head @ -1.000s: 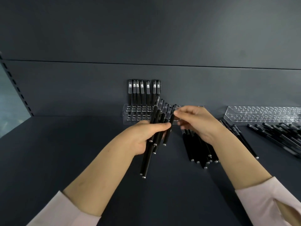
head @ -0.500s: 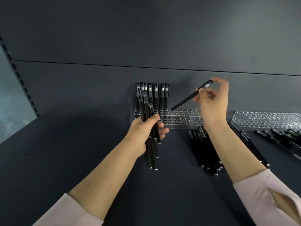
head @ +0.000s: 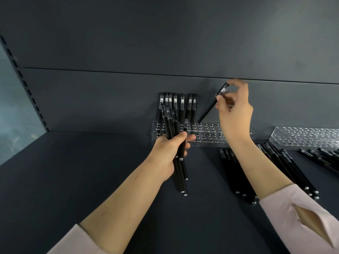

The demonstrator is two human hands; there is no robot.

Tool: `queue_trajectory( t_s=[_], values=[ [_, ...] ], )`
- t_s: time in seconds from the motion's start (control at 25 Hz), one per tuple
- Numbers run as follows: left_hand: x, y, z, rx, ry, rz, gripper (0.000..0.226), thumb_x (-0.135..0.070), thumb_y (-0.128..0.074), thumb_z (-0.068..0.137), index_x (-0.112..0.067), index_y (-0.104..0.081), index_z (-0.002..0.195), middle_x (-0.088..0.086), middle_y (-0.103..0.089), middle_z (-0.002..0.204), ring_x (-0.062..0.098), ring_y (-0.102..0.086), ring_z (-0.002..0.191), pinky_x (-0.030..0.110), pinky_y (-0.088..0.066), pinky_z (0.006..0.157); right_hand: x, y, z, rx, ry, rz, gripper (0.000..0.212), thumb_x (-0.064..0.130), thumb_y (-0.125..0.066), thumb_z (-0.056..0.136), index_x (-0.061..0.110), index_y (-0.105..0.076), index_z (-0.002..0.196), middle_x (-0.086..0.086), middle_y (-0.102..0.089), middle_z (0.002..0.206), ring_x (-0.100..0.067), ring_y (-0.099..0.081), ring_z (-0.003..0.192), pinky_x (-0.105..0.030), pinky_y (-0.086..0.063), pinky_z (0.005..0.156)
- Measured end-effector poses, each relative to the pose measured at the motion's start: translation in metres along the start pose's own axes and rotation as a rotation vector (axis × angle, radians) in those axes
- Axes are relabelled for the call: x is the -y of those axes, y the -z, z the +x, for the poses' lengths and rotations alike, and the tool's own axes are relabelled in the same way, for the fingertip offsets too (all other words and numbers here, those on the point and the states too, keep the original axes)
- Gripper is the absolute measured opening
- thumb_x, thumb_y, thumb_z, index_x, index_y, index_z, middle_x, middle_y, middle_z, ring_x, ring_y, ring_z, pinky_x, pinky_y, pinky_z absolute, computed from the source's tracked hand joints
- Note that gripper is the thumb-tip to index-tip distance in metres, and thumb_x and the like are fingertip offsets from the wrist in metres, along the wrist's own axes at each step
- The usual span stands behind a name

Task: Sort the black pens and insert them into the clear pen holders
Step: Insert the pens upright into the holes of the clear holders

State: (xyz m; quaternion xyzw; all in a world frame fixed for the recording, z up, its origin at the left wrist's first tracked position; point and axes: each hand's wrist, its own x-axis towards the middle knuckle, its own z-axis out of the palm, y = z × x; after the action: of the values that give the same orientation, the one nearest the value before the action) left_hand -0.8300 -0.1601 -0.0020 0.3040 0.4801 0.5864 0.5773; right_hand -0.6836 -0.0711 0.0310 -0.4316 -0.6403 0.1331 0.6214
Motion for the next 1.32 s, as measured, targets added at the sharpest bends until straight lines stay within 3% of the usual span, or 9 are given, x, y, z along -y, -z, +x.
queue_trajectory(
  t_s=[0.12,0.32,0.48,0.6,0.72,0.88,0.96,1.2,1.32],
  values=[
    [0.002,-0.001,-0.002,-0.002,0.016,-0.030,0.009,-0.014,-0.059,0.096,-0.008,-0.064,0.100,0.005,-0.076,0.099,0.008,-0.061,0.068,0.019,-0.047,0.053,0.001,-0.005,-0.001,0.059,0.077,-0.119,0.033,0.014,-0.058,0.094,0.025,-0.049,0.123,0.000,-0.065,0.092,-0.014,-0.063,0.079,-0.010,-0.046,0.069],
    [0.003,-0.001,-0.003,-0.011,0.021,-0.073,0.018,-0.017,-0.063,0.094,-0.008,-0.068,0.108,-0.002,-0.076,0.099,0.005,-0.065,0.078,0.019,-0.049,0.062,-0.013,-0.013,-0.005,0.210,0.194,-0.300,0.038,0.013,-0.058,0.094,0.018,-0.053,0.131,-0.004,-0.069,0.093,-0.017,-0.064,0.080,-0.029,-0.054,0.077],
    [0.001,-0.001,-0.003,-0.021,-0.003,-0.115,0.022,-0.016,-0.067,0.091,-0.005,-0.069,0.109,0.003,-0.076,0.093,0.005,-0.065,0.067,0.017,-0.050,0.056,-0.019,-0.011,-0.005,0.306,0.183,-0.267,0.045,0.010,-0.056,0.095,0.021,-0.051,0.138,-0.001,-0.065,0.098,-0.013,-0.059,0.085,-0.004,-0.041,0.075],
    [0.001,-0.001,-0.004,-0.012,-0.005,-0.148,0.028,-0.017,-0.068,0.090,0.000,-0.068,0.112,0.005,-0.072,0.084,0.009,-0.064,0.066,0.018,-0.051,0.057,-0.012,-0.005,-0.008,0.264,0.135,-0.197,0.042,0.013,-0.054,0.096,0.023,-0.051,0.137,0.005,-0.061,0.097,-0.006,-0.056,0.083,-0.001,-0.038,0.073],
    [0.000,-0.001,-0.005,0.008,-0.013,-0.125,0.028,-0.020,-0.067,0.091,-0.001,-0.069,0.111,0.003,-0.073,0.083,0.009,-0.065,0.067,0.019,-0.051,0.057,0.001,0.004,-0.012,0.240,0.004,-0.150,0.020,0.022,-0.056,0.095,0.022,-0.064,0.114,0.008,-0.060,0.082,-0.001,-0.054,0.067,-0.005,-0.042,0.066],
    [0.001,-0.003,-0.007,0.032,-0.010,-0.038,0.028,-0.022,-0.067,0.091,-0.002,-0.070,0.110,0.002,-0.076,0.090,0.006,-0.064,0.067,0.020,-0.049,0.055,0.011,0.005,-0.018,0.504,-0.461,0.245,0.011,0.024,-0.065,0.091,0.015,-0.071,0.091,0.002,-0.063,0.079,-0.008,-0.059,0.069,-0.023,-0.054,0.067],
    [0.000,-0.004,-0.008,0.054,-0.004,-0.021,0.027,-0.022,-0.066,0.091,-0.003,-0.070,0.110,0.003,-0.076,0.093,0.007,-0.063,0.066,0.019,-0.048,0.054,0.010,0.004,-0.018,0.472,-0.539,0.365,0.004,0.016,-0.070,0.086,0.013,-0.069,0.090,0.000,-0.064,0.081,-0.010,-0.060,0.071,-0.023,-0.053,0.064],
    [-0.001,-0.007,-0.013,0.124,0.012,0.021,0.020,-0.021,-0.062,0.094,-0.008,-0.070,0.108,0.008,-0.076,0.098,0.008,-0.060,0.060,0.018,-0.045,0.051,0.007,0.008,-0.018,0.417,-0.681,0.548,0.016,0.003,-0.068,0.085,0.010,-0.063,0.098,-0.008,-0.069,0.085,-0.009,-0.061,0.063,-0.020,-0.052,0.060],
    [-0.001,-0.008,-0.013,0.072,0.024,-0.014,0.020,-0.017,-0.058,0.097,-0.005,-0.063,0.112,0.010,-0.076,0.098,0.009,-0.059,0.055,0.017,-0.044,0.048,0.004,0.015,-0.009,0.131,-0.606,0.574,0.019,0.000,-0.068,0.084,0.011,-0.059,0.097,-0.007,-0.067,0.084,-0.013,-0.062,0.062,-0.023,-0.054,0.064]
  ],
)
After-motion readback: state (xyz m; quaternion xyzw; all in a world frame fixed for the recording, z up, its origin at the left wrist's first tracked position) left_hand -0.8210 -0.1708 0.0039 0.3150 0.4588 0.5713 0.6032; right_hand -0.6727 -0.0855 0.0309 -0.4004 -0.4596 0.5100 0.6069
